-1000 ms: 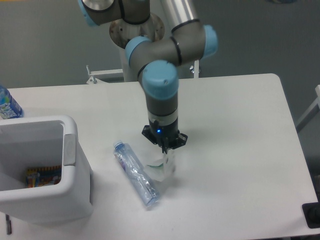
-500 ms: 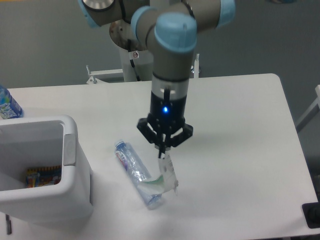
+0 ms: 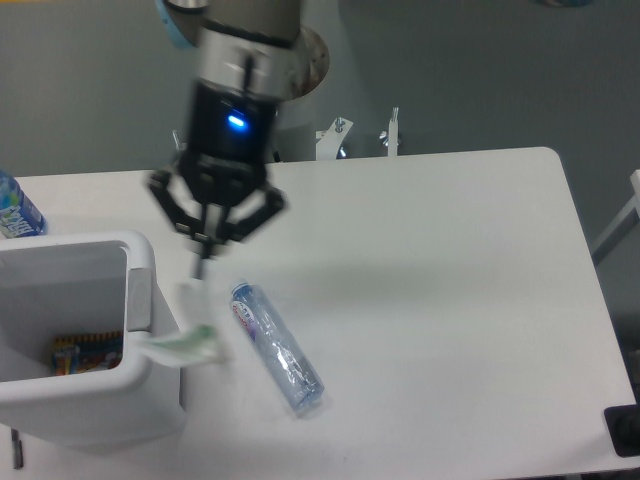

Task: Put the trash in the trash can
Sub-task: 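Lift the wrapper and carry it over the white trash bin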

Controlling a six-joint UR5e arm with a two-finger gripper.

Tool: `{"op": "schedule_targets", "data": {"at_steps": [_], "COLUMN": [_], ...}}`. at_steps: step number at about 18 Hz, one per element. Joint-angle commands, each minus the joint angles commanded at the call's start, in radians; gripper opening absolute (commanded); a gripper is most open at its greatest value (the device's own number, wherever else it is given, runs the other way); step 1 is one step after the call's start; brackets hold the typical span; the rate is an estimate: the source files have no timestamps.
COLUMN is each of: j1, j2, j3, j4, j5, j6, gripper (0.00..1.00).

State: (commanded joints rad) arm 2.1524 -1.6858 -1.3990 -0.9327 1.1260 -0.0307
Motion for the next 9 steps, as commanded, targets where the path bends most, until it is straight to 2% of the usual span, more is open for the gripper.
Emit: {"op": "schedule_targets", "data": {"at_steps": [3, 7, 8, 9], "j1": [-0.069, -0.108, -0.114, -0.112], "j2": [-0.012, -0.031, -0.032, -0.032], "j3": [-0.018, -0.051, -0.054, -0.061], "j4": [-0.002, 0.000, 0.000, 0.003], "j5": [0.000, 0.002, 0.002, 0.002], "j6": [-0.008, -0.008, -0.005, 0.004], "gripper": [0.00, 0.00, 0.08, 0.31]}}
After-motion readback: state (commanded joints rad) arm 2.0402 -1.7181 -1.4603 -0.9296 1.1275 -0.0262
